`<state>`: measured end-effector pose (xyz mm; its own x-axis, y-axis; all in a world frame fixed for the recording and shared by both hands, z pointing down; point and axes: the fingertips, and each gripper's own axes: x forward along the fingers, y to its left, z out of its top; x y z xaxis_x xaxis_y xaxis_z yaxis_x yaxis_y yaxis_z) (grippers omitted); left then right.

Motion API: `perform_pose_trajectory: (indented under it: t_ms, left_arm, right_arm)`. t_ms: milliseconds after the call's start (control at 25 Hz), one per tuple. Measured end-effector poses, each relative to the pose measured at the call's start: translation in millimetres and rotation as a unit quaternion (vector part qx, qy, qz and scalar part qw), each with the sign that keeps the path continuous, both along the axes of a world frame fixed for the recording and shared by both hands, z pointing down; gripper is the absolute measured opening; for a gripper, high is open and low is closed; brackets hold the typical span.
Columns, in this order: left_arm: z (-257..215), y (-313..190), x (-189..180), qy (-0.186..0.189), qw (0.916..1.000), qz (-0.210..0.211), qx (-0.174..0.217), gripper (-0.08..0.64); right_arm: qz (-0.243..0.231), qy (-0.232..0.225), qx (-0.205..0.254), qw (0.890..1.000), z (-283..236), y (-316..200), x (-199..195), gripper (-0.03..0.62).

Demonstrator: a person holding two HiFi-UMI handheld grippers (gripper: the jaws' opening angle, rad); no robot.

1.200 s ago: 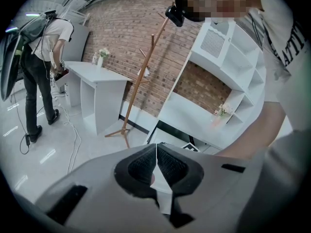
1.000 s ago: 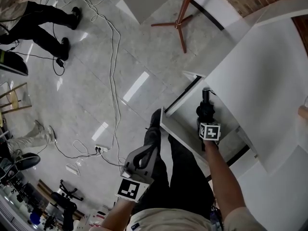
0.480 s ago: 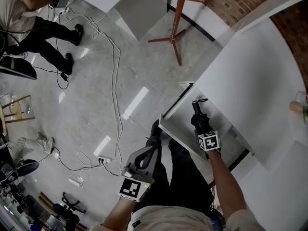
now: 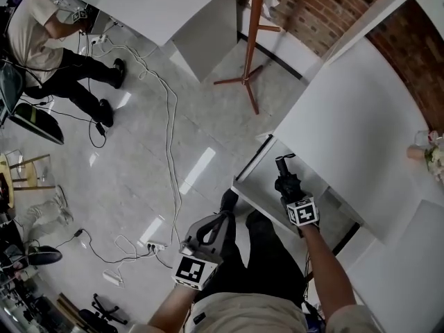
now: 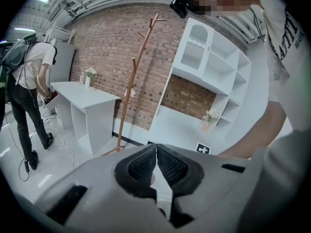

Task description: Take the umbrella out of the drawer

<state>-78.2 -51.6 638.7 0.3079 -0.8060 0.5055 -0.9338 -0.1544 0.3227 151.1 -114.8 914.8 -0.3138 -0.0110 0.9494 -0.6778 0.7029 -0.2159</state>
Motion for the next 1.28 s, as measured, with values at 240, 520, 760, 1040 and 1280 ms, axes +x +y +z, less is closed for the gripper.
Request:
perform_pose_trajectory:
  t_ms: [240,520,760,1040,1280]
  left_arm:
    - [-14,0,3,-0.004,0.9995,0.022,0.022,0.026]
    - [-32,-4,1,-0.025,0.9964,0.063,0.051,0.026]
    - [-45,-8,-7,-0.030,0.9943,0.081,0.062,0.026]
    - [-46,-8,-14,-0.047,0.9889,0.120,0.074,0.026]
    - [-53,-13,-18,-0.047,0.9826,0.156,0.088,0.026]
  right_arm:
    - [0.018,-0.014,0.010,1.000,-24,4,2,0.276]
    - [0.051,-0.042,0.032,0.997,-62,7,-1,0.276]
    - [0.090,-0.073,0.058,0.992,-95,5,-2,0.276]
    - [0.149,-0.106,0.094,0.979,-133,2,3,0.276]
    - [0.183,-0.136,0.137,0.964,-179,-2,0,0.276]
